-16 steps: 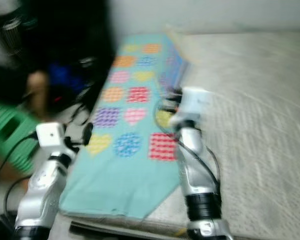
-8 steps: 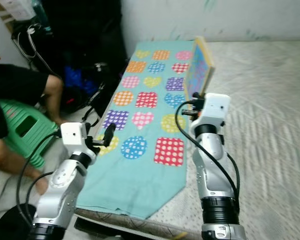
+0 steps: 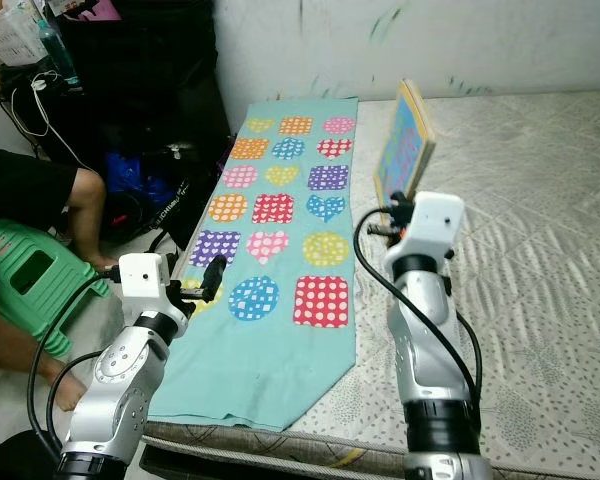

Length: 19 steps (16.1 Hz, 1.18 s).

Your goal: Clean up the room

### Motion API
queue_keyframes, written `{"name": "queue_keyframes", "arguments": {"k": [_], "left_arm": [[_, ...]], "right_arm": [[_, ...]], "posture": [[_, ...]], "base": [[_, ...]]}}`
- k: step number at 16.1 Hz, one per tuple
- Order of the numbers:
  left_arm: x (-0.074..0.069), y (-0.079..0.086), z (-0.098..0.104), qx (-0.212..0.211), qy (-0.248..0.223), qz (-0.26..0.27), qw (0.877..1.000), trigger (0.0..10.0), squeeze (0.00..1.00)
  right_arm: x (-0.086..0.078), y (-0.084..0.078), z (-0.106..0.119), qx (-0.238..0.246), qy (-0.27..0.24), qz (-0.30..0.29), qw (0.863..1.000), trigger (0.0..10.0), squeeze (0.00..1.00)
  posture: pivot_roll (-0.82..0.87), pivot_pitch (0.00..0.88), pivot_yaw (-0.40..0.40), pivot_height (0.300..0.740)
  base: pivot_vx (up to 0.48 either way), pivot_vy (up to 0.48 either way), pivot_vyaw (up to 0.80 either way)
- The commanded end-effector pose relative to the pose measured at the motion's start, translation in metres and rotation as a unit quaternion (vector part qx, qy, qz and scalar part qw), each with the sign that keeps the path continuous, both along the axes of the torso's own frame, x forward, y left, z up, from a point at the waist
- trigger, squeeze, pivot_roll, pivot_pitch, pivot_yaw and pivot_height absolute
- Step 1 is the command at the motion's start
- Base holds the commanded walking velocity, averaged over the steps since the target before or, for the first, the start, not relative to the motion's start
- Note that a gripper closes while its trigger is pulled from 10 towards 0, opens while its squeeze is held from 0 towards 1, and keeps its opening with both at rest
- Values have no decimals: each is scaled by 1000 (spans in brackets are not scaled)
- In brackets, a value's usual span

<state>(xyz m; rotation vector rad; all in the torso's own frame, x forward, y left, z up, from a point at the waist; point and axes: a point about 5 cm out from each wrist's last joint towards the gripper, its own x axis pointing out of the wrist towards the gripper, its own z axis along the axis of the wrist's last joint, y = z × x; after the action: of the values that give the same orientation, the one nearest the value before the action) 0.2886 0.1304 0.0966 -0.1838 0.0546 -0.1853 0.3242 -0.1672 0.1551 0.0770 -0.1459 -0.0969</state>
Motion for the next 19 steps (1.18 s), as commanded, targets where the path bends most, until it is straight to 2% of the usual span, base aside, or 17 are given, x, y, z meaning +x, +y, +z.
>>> {"name": "queue_keyframes", "arguments": {"k": [1,2,4,7,8,10,12,14,17,19], "left_arm": [[-1,8,-3,13,2,11,1000,10000,0],[1,9,-4,13,3,13,1000,10000,0],[4,11,-4,24,3,13,1000,10000,0],[10,18,-1,33,-3,20,999,10000,0],[11,20,0,33,-4,27,999,10000,0],[7,20,-4,19,-6,53,998,10000,0],[-6,19,-9,3,-2,85,996,10000,0],[-16,21,-15,-8,3,110,994,10000,0],[-25,22,-18,-17,7,131,991,10000,0],[-19,31,-18,-2,7,127,992,10000,0]], "right_arm": [[0,7,12,-3,-33,9,999,10000,0],[-1,7,11,-7,-37,4,999,10000,0],[-8,7,14,-13,-82,7,997,10000,0],[-11,8,8,-8,-79,7,997,10000,0],[-11,12,4,-15,-69,20,997,10000,0],[-6,26,-4,-43,-49,85,994,10000,0],[0,41,-6,-60,-36,142,987,10000,0],[4,50,-5,-68,-31,173,982,10000,0],[8,54,-4,-72,-28,190,979,10000,0],[9,60,-8,-71,-19,186,980,10000,0]], "posture": [[-84,0,146,740],[-85,0,156,740],[-84,0,173,740],[-92,0,187,740],[-85,0,165,740],[-47,0,87,740],[-7,0,14,740],[26,0,-43,740],[43,0,-70,740],[36,0,-54,740]], "base": [[0,0,0],[0,0,0],[0,0,0],[0,0,0],[0,0,0],[0,0,0],[0,0,0],[0,0,0],[0,0,0],[0,0,0]]}}
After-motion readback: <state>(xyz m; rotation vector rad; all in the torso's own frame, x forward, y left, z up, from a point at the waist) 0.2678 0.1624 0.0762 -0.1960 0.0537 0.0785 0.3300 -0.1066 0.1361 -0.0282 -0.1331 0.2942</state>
